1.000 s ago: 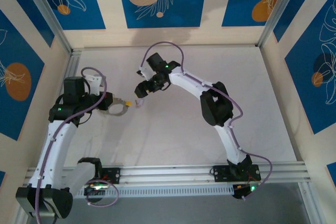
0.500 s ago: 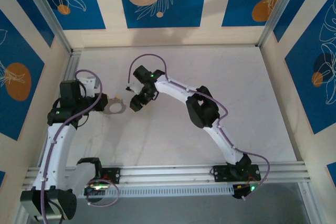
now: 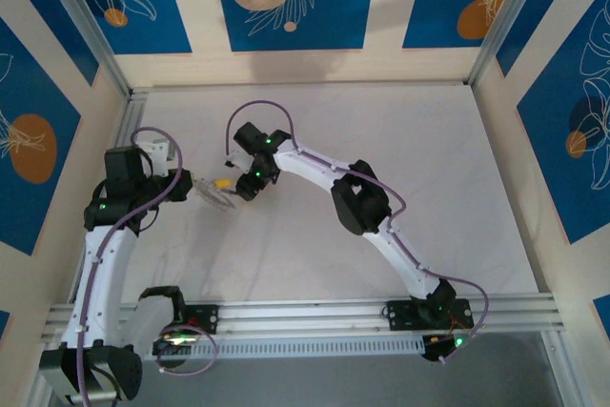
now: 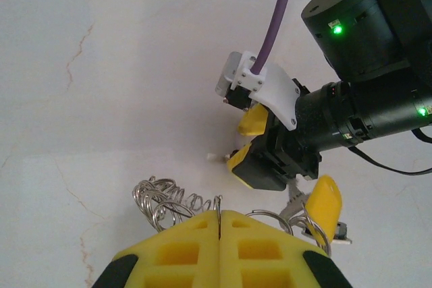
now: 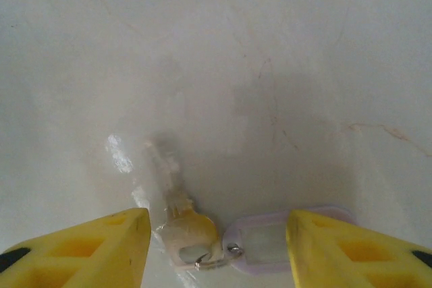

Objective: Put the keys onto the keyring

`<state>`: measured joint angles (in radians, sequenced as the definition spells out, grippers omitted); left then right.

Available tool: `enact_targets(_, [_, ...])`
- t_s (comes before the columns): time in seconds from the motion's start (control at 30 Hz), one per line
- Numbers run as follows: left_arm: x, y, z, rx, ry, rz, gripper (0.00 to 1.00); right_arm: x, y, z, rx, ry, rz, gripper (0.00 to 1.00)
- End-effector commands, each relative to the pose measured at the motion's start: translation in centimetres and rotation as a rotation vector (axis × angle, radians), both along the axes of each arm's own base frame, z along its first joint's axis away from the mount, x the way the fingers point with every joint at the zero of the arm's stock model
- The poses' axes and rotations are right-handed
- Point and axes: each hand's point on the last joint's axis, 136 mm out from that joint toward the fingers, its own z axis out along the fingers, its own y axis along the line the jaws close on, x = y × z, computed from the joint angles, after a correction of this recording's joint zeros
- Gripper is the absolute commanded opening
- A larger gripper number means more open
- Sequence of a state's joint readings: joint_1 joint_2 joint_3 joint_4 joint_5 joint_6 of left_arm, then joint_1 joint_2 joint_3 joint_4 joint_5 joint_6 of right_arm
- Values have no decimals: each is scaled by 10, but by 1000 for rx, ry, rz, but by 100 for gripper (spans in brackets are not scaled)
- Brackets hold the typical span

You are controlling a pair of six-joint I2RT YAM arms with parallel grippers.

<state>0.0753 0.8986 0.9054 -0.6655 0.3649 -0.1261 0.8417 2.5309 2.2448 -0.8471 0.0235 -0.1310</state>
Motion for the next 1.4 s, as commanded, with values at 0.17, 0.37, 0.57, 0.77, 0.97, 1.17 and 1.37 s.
enact_targets(0.17, [8, 5, 16, -13, -65, 20, 0, -24, -12, -29, -128, 4, 78, 44])
enact_targets(0.37, [9, 5, 17, -13, -69, 21, 0, -41, -27, -29, -169, 1, 83, 40])
enact_targets(0.57, [10, 2, 18, -27, -74, 8, 0, -53, -38, -26, -159, 8, 32, 36])
enact_targets(0.77, [8, -2, 23, -42, -78, -14, 0, -59, -37, -25, -144, 32, 6, 36])
enact_targets(0.97, [7, -6, 25, -60, -81, -26, 0, -63, -40, -13, -106, 40, -36, 42])
enact_targets(1.17, [9, -8, 26, -78, -85, -34, 0, -64, -44, -17, -119, 51, -88, 42])
enact_targets(1.37, [10, -10, 26, -82, -84, -42, 0, -71, -45, -17, -110, 81, -89, 25])
